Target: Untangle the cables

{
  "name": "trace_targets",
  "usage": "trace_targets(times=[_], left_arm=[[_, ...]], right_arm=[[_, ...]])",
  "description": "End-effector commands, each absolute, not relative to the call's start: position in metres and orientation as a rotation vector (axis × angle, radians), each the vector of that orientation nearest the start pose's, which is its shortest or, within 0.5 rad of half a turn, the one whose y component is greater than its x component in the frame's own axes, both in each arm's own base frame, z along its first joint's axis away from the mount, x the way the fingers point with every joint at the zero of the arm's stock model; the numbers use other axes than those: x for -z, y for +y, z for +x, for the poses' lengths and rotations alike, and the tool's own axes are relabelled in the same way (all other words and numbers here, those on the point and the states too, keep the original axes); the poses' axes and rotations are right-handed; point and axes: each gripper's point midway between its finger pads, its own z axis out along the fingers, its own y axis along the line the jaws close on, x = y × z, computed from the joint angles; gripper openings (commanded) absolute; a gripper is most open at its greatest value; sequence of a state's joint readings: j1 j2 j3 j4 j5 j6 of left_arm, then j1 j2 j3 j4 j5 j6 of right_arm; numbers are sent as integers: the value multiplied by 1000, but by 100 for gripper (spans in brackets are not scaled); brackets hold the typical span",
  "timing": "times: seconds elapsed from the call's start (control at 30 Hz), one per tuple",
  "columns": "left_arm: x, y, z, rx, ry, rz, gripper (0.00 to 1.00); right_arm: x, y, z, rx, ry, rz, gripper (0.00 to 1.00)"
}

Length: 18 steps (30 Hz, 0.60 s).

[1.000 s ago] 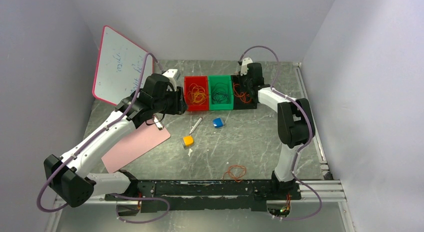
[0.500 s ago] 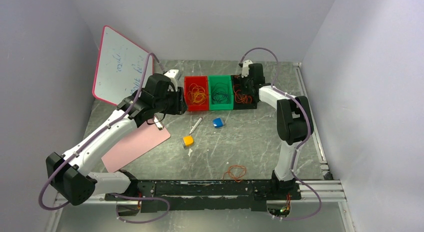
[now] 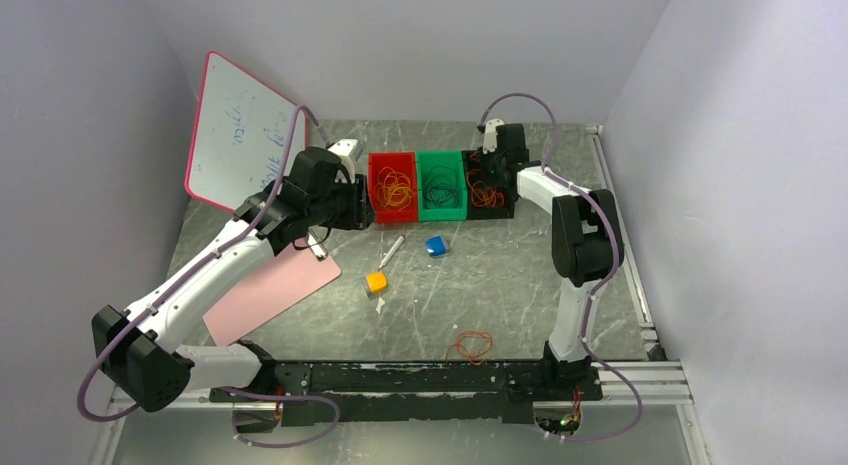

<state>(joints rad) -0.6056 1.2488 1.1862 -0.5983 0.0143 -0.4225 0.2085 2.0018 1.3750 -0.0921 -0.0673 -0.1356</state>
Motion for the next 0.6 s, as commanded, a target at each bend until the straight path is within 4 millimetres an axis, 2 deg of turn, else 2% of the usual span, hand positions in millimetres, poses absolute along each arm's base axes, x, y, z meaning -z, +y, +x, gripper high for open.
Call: trace_targets(times=[0.0, 0.27, 0.4, 0.57], left_arm=[[-238, -224, 283, 612, 2242, 243, 46], [-244, -226, 282, 632, 2228, 246, 46], [-247, -225, 281, 639, 2217, 241, 46], [-248, -225, 280, 644, 2218, 243, 46]], right_arm=[[-79, 111, 516, -103, 2221, -409, 18], [-139, 114, 521, -119, 2109, -383, 33], [-156, 111, 516, -114, 2085, -364, 42], [-167, 111, 503, -135, 2076, -336, 44]])
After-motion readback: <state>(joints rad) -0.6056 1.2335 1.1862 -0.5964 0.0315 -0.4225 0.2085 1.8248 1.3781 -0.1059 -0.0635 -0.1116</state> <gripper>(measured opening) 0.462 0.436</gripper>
